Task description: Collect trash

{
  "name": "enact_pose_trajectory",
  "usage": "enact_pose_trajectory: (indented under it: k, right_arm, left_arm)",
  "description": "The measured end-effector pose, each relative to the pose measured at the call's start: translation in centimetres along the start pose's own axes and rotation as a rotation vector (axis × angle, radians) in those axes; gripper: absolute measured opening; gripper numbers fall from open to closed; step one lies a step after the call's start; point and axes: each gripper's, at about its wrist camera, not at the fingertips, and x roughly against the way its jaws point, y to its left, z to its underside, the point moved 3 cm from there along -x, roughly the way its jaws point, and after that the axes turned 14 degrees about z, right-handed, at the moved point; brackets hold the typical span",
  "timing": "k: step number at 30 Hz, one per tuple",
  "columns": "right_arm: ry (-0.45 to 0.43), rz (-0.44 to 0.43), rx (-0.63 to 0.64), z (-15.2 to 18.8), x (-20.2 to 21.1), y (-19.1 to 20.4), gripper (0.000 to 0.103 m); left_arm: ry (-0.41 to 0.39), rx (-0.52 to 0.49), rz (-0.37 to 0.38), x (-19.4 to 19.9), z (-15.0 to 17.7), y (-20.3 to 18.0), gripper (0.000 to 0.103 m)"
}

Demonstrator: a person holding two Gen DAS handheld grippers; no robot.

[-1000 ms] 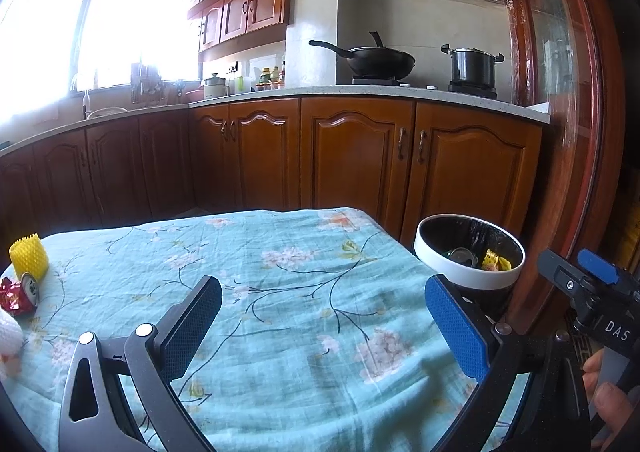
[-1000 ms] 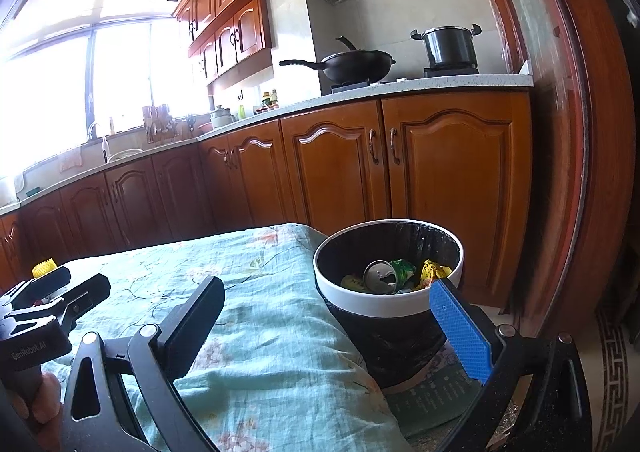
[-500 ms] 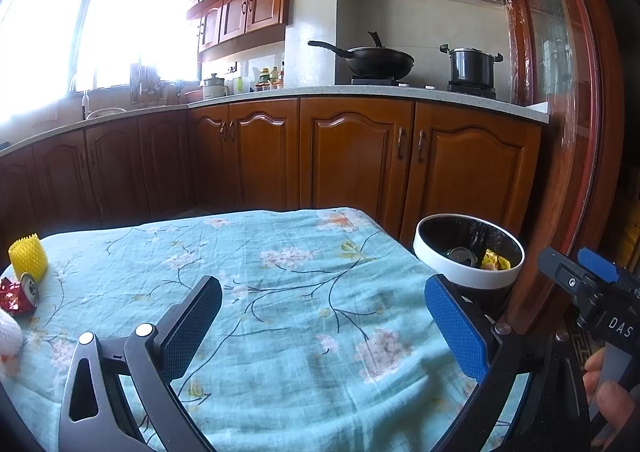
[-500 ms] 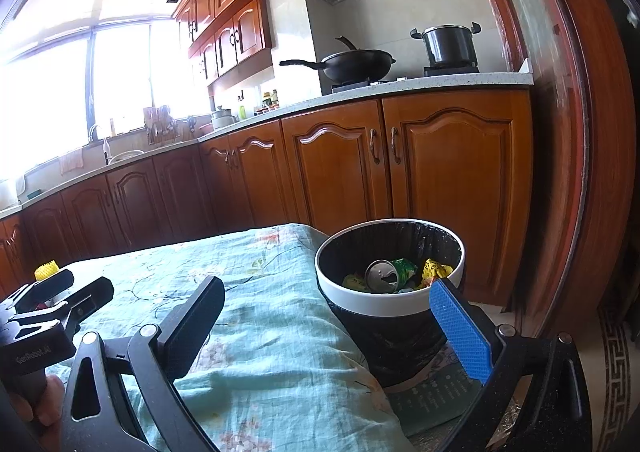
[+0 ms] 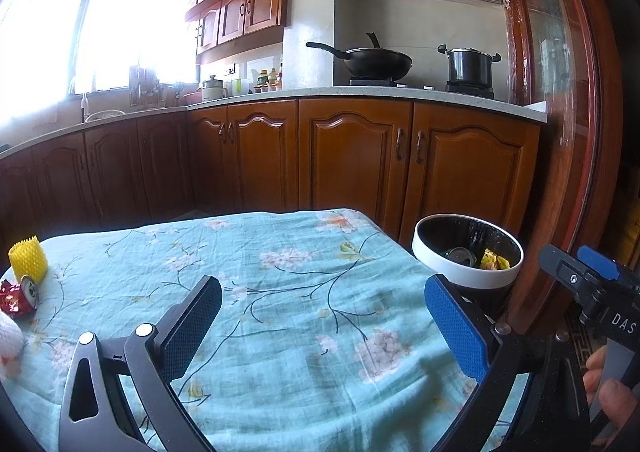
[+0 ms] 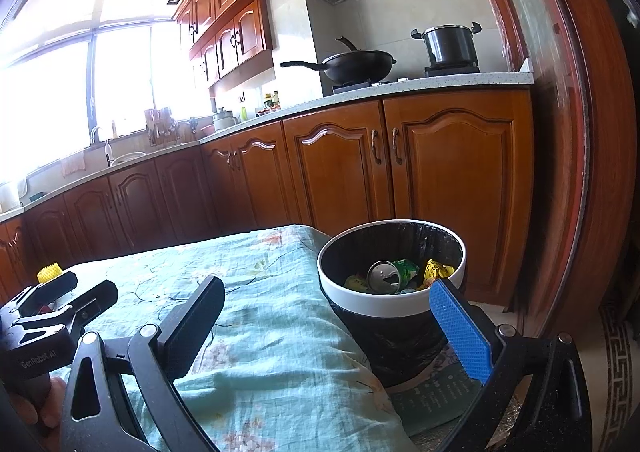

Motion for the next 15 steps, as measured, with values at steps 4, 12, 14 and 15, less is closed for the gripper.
enact_pose_trajectory:
  k: [4,12,14,15]
  right_arm:
    - [0.0,-0.002,-0.001,0.0,0.12,0.05,0.103]
    - [0.0,-0.004,-0.002,-0.05,0.19,0.16,0.103]
    - [0.0,-0.006,-0.002,-0.12,0.21,0.22,0.103]
    - [0.0,-0.006,-0.003,-0.13,0.25,0.3,0.103]
  left_arm:
    - [0.001,0.0,0.002,0.05,0.0,-0.01,0.102]
    - [0.001,-0.004,0.006,0.01,-0.02,0.04,0.102]
    - [0.003,-0.004,0.009,-0.05,-0.04,0.08,0.102]
    - [0.003,-0.004,0.01,-0.09,-0.05,0.13,0.102]
